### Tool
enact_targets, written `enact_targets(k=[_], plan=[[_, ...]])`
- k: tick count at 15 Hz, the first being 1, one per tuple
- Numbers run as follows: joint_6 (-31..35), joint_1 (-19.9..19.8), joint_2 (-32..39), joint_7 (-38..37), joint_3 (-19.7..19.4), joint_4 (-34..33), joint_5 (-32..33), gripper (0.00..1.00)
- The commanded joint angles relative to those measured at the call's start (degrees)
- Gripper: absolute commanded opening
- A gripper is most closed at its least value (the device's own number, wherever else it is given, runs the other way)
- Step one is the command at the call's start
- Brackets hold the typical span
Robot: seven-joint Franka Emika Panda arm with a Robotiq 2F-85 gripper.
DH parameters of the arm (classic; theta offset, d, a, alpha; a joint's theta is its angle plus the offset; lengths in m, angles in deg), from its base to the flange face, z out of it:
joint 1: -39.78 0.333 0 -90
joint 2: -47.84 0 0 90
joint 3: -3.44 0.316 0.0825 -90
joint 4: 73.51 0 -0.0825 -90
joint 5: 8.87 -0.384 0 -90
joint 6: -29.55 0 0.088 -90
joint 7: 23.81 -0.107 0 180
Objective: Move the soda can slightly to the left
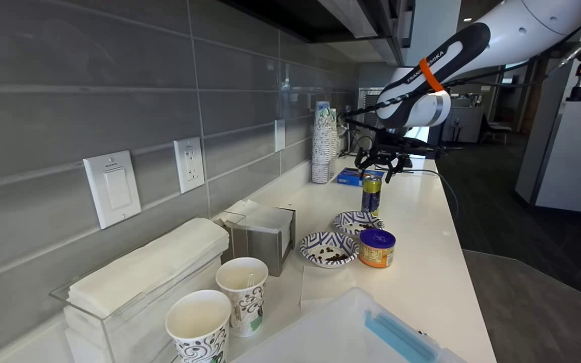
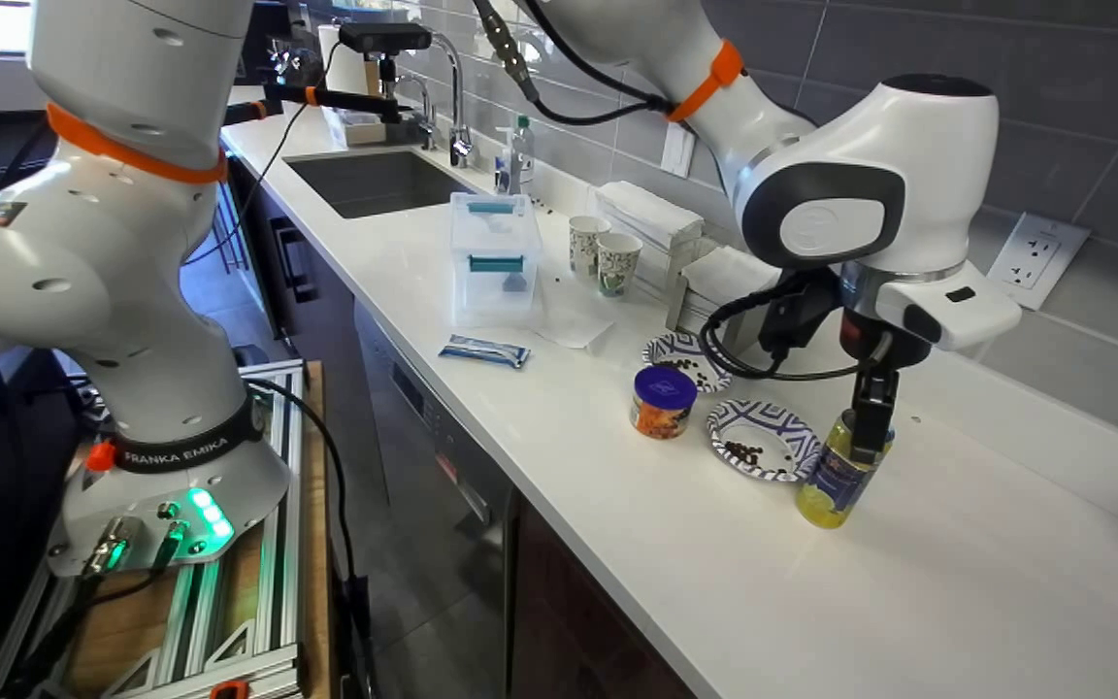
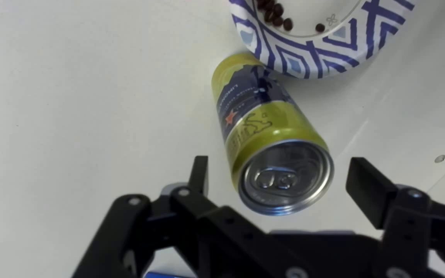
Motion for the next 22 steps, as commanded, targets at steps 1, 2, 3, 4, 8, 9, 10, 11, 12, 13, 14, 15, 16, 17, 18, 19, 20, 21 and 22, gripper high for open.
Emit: enact_targets(k=[1,2,3,4,8,9,10,11,12,13,14,15,16,17,18,19,20,21,22], plan=[[-2.8,1.5,1.0,-3.1,-1.3,-1.8,3.4,0.62],[-3.6,1.9,0.8,-3.6,-1.5,-1.8,4.3,0.52],[-4.1,2.0,0.7,-3.9,-1.5,-1.9,5.0,0.45],[-4.5,2.1,0.6,-4.1,-1.5,-2.0,5.4,0.39],[-6.4,2.0,0.4,-3.7,-1.3,-2.4,6.7,0.38],[-6.6,2.0,0.2,-3.4,-1.4,-2.4,7.0,0.38],[-6.9,1.9,-0.5,-2.6,-1.2,-2.1,7.2,0.38],[-6.8,1.7,-1.0,-2.0,-1.2,-1.9,7.5,0.38],[-6.2,1.3,-1.7,-0.7,-0.8,-1.3,7.2,0.38],[-5.2,1.0,-2.5,0.5,-0.8,-0.7,7.1,0.38],[-5.6,0.4,-3.7,2.1,-0.3,-0.1,6.3,0.38],[-5.2,0.1,-5.1,3.7,-0.1,0.8,6.1,0.38],[-5.2,-0.3,-6.5,5.4,0.2,1.8,5.8,0.38],[-5.2,-0.6,-8.0,7.1,0.3,2.7,5.8,0.38],[-5.8,-0.9,-9.7,9.0,0.5,3.8,5.6,0.38],[-6.4,-1.1,-11.5,11.1,0.7,4.8,5.7,0.38],[-7.5,-1.7,-13.8,14.5,1.5,6.6,4.7,0.38],[-9.3,-2.2,-15.9,17.9,2.3,7.9,3.1,0.38],[-11.3,-2.5,-18.3,21.3,3.0,9.5,1.5,0.38]])
